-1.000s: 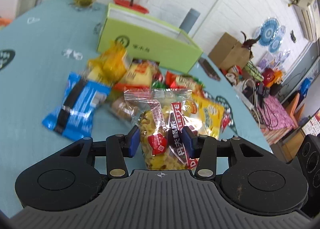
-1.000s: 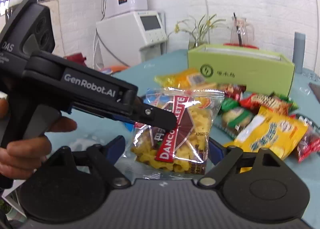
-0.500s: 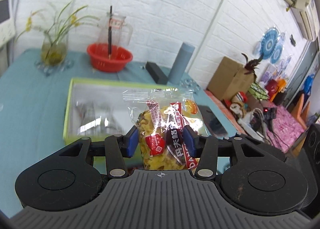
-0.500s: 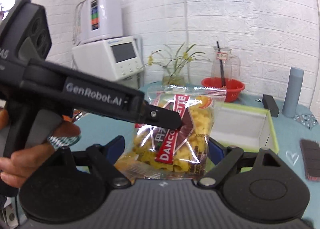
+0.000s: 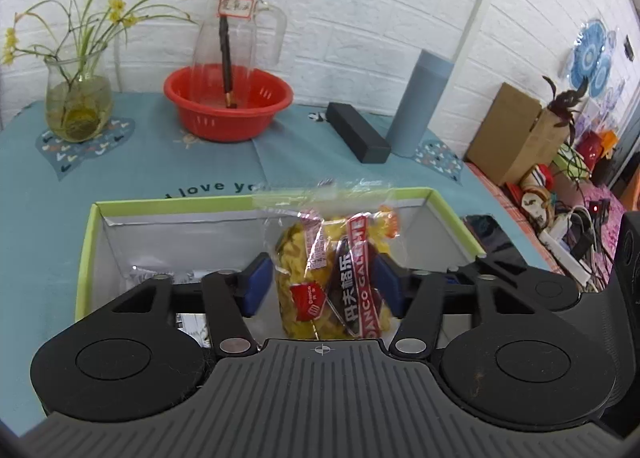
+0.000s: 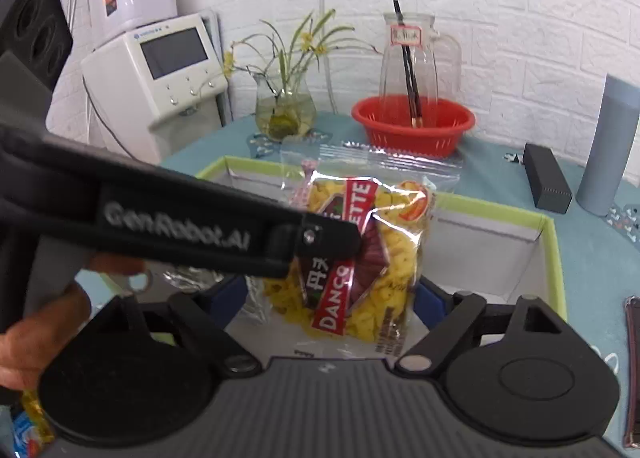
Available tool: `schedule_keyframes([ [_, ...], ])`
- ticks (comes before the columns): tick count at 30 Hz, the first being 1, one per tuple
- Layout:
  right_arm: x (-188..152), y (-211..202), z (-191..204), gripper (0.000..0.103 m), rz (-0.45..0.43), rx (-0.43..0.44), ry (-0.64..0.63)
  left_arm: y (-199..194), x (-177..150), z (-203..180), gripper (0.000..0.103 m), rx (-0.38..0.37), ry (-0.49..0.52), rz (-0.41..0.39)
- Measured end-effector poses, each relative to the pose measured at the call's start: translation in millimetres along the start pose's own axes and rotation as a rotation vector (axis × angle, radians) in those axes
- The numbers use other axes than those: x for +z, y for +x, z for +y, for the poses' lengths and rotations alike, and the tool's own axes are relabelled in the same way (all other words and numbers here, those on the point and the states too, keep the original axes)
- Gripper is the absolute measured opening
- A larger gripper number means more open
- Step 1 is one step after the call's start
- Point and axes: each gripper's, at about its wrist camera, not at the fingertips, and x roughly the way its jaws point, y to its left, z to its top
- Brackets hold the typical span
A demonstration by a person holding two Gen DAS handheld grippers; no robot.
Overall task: Organize snacks
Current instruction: 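Carry the cracker bag into the green box and release it, then grasp the yellow chip bag with the left gripper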
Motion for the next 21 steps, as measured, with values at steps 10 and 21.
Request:
schedule_keyframes([
  [10, -28, -143, 21, 0.093, -0.262, -0.058, 0.02, -109, -32, -43, 0.072, -0.1, 0.088, -0.164],
  [21, -211, -239, 101, 0.093, -0.173, -0.107, 0.211, -157, -185, -90, 0.066, -0.247, 0.15, 0.001],
])
